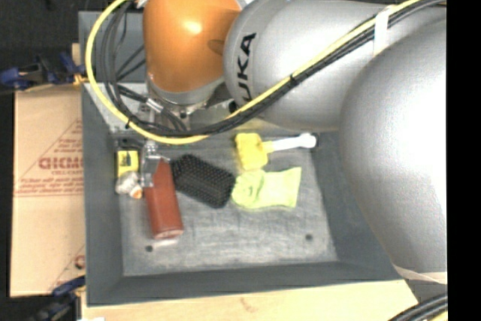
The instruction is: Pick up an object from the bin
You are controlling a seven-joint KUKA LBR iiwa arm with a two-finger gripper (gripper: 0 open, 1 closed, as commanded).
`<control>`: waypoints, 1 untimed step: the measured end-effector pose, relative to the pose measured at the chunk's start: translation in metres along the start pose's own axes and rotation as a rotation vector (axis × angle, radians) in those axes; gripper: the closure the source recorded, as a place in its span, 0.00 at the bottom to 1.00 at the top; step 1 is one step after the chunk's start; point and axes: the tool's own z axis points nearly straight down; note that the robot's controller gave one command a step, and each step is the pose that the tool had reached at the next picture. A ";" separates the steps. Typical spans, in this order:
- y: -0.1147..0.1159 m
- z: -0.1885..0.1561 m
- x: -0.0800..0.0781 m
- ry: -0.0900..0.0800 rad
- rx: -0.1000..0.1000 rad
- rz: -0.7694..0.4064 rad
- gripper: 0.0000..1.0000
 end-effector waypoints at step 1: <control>-0.001 -0.006 -0.002 -0.009 -0.002 0.005 0.00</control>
Offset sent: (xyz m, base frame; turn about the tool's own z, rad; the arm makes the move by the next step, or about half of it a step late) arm 0.0373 -0.0248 -0.1307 -0.0184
